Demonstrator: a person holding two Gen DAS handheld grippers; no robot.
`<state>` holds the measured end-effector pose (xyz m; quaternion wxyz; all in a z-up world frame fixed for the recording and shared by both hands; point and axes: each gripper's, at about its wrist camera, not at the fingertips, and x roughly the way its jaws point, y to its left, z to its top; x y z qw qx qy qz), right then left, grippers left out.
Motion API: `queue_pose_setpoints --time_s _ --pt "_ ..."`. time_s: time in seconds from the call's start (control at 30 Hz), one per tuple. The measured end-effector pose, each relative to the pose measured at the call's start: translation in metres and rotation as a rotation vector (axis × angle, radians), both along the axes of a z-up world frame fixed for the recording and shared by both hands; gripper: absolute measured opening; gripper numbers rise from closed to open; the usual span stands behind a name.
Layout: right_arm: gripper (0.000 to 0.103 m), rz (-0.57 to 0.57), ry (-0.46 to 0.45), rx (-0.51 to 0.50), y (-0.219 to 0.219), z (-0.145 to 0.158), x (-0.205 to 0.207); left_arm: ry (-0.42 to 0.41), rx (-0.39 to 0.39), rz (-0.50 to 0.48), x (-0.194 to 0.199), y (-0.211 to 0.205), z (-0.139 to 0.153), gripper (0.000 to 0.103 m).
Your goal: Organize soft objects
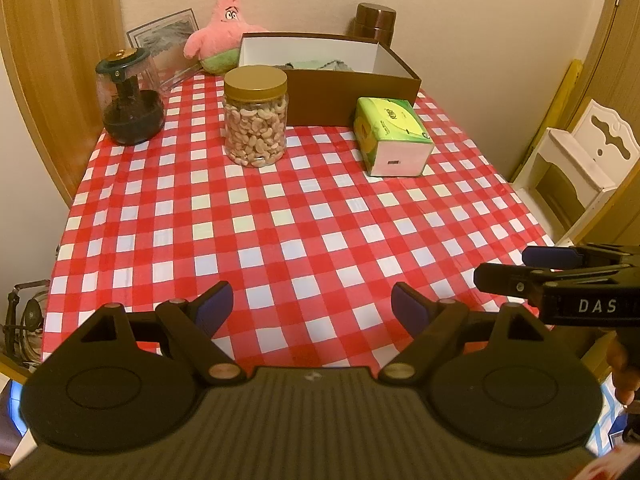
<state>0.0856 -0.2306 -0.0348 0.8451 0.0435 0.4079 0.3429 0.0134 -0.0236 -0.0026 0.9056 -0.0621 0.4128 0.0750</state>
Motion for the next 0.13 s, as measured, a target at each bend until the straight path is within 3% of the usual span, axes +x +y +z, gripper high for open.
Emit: queue_pose_setpoints --time_s 0.13 --pt "0.081 0.000 0.004 -0.002 -0.0036 -0.0013 0.0032 0.007 -0.005 0.000 -0.0034 -0.0028 -0.0010 0.085"
